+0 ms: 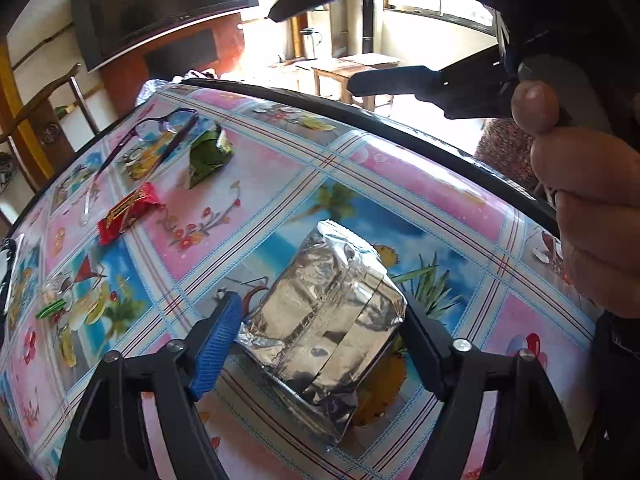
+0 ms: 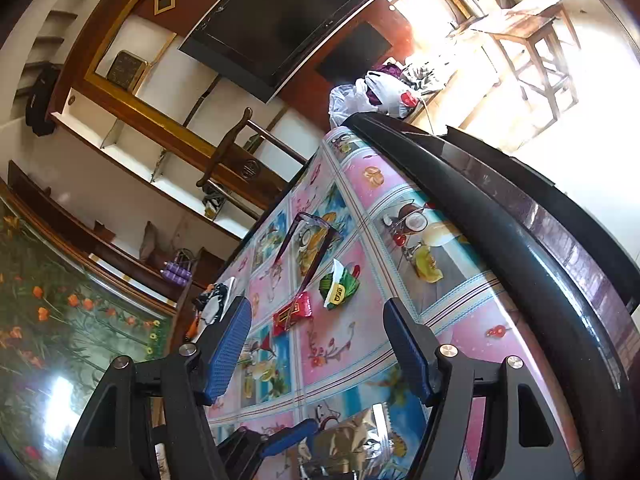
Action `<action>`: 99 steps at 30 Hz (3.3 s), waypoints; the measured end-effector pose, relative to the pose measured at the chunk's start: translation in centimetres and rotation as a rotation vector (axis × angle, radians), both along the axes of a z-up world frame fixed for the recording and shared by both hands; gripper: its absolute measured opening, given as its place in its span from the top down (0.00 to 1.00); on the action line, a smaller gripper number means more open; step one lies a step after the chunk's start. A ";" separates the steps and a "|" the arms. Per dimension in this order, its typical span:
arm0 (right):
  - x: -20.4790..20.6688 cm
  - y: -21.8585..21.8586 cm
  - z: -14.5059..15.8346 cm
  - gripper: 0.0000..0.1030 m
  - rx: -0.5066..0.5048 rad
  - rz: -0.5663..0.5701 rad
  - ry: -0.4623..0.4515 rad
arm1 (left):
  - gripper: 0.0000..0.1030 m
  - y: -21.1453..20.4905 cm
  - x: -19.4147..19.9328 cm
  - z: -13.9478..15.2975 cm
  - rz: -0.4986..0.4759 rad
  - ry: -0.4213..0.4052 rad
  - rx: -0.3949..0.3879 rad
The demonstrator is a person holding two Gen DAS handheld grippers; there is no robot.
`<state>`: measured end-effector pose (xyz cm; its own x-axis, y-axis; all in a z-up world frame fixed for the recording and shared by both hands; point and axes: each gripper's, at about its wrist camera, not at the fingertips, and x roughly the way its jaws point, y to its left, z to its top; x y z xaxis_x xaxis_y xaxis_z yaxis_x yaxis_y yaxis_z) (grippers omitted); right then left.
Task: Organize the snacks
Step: 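Grasp the silver foil bag with the left gripper while the right grasps the green wrapped snack, then lift the silver foil bag and green snack off the table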
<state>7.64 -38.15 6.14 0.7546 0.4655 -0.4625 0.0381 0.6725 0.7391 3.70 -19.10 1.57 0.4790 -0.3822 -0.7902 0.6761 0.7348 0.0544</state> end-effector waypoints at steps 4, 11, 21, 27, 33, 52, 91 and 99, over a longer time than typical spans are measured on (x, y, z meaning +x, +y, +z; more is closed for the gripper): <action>0.4 0.5 0.0 0.30 -0.060 -0.007 0.010 | 0.28 1.8 -0.5 -0.1 0.093 0.012 0.013; 2.5 2.5 -1.3 0.30 -0.128 0.033 0.054 | 0.28 9.4 0.4 0.0 0.341 0.039 0.006; 8.8 7.1 -2.0 0.41 -0.381 0.090 0.094 | 0.28 14.7 3.0 0.2 0.549 0.046 -0.052; 11.0 8.6 -3.7 0.43 -0.477 0.105 0.143 | 0.28 14.8 3.5 -0.2 0.556 0.076 -0.060; 10.8 9.4 -4.1 0.61 -0.517 0.139 0.136 | 0.29 14.4 3.2 -0.4 0.556 0.047 -0.033; 4.5 19.1 -4.1 0.62 -0.564 0.426 0.065 | 0.32 16.0 3.7 -0.3 0.646 0.018 -0.013; 3.3 19.8 -3.1 0.62 -0.592 0.427 -0.015 | 0.32 15.7 2.8 1.1 0.655 -0.064 0.007; 3.1 19.7 -2.3 0.62 -0.582 0.415 -0.038 | 0.32 15.5 2.2 1.9 0.660 -0.124 0.023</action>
<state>10.71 -18.41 3.79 0.5893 0.4035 -0.7000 -0.3248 0.9116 0.2520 5.94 -3.56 3.50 0.6945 0.0380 -0.7185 0.0732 0.9897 0.1232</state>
